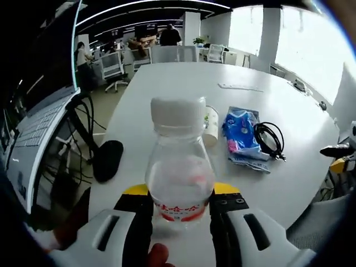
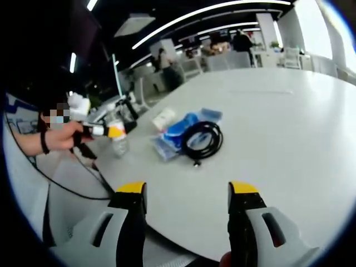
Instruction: Arrange the tabletop items into an orderly group along one side of the table until the central work area is clear of visible clutter.
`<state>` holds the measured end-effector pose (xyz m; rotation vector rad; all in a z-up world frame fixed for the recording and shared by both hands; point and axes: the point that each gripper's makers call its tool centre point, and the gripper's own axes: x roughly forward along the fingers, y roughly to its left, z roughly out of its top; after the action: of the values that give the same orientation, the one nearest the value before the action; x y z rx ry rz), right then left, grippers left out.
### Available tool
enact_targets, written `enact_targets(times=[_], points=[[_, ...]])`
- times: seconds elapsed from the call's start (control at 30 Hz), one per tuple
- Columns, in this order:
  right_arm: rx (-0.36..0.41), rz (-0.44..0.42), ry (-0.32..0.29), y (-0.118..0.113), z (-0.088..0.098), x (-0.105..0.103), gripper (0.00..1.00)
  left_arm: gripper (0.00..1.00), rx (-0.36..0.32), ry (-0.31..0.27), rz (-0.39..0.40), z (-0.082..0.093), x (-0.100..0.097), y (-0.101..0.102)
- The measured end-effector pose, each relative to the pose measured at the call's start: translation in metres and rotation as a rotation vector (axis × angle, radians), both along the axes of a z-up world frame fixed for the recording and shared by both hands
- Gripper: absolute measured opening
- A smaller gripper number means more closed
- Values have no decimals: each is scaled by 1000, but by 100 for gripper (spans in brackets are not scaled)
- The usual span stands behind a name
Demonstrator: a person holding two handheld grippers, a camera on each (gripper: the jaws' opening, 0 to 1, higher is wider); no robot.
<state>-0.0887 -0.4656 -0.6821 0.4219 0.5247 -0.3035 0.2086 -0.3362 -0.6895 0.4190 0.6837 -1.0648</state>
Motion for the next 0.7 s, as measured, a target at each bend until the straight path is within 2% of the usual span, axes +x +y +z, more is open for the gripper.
enact_targets(times=[0.2,0.43,0.7], points=[[0,3,-1,1,0,1,57,38,-15,-7,5,0,-2,6],[0,7,-3,3,1,2,57,38,-19,-52,-23,-2,-7,9],[0,1,0,4,0,-1,57,39,-16,-59,8,-8,-5,16]])
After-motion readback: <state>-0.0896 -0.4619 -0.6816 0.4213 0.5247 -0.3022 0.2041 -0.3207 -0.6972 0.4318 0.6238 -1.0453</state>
